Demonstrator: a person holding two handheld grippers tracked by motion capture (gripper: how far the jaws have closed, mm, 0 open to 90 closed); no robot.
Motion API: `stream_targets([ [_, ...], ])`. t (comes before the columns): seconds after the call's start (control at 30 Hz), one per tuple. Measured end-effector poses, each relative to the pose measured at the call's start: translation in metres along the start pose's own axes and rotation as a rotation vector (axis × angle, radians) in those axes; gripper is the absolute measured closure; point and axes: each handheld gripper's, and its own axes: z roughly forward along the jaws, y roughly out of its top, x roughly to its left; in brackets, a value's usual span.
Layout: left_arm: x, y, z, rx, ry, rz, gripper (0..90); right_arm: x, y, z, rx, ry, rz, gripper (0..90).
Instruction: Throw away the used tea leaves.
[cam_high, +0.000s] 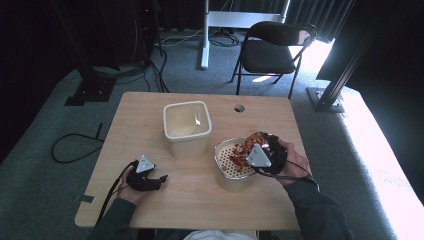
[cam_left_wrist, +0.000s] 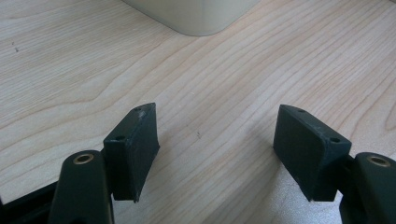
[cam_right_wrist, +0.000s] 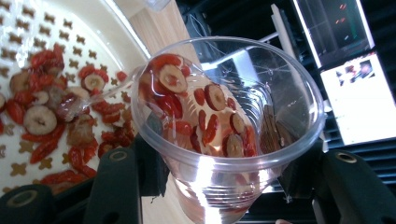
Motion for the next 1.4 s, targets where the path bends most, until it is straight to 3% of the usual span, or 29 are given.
stream_targets([
  [0.13, 0.0, 0.0, 0.0, -0.001, 0.0, 0.001, 31.4, 0.008, 0.006, 0.0, 0.019, -0.028, -0.112, 45.5],
  [0.47, 0.0, 0.0, 0.0, -0.001, 0.001, 0.001, 31.4, 0.018, 0.012, 0.0, 0.056, -0.099, -0.259, 45.7],
  [0.77, 0.0, 0.0, 0.0, -0.001, 0.001, 0.001, 31.4, 0.016, 0.012, -0.001, 0.06, -0.113, -0.273, 45.8],
  [1.4, 0.0, 0.0, 0.0, 0.002, 0.002, 0.003, 31.4, 0.019, 0.014, 0.003, 0.105, -0.157, -0.387, 45.8],
])
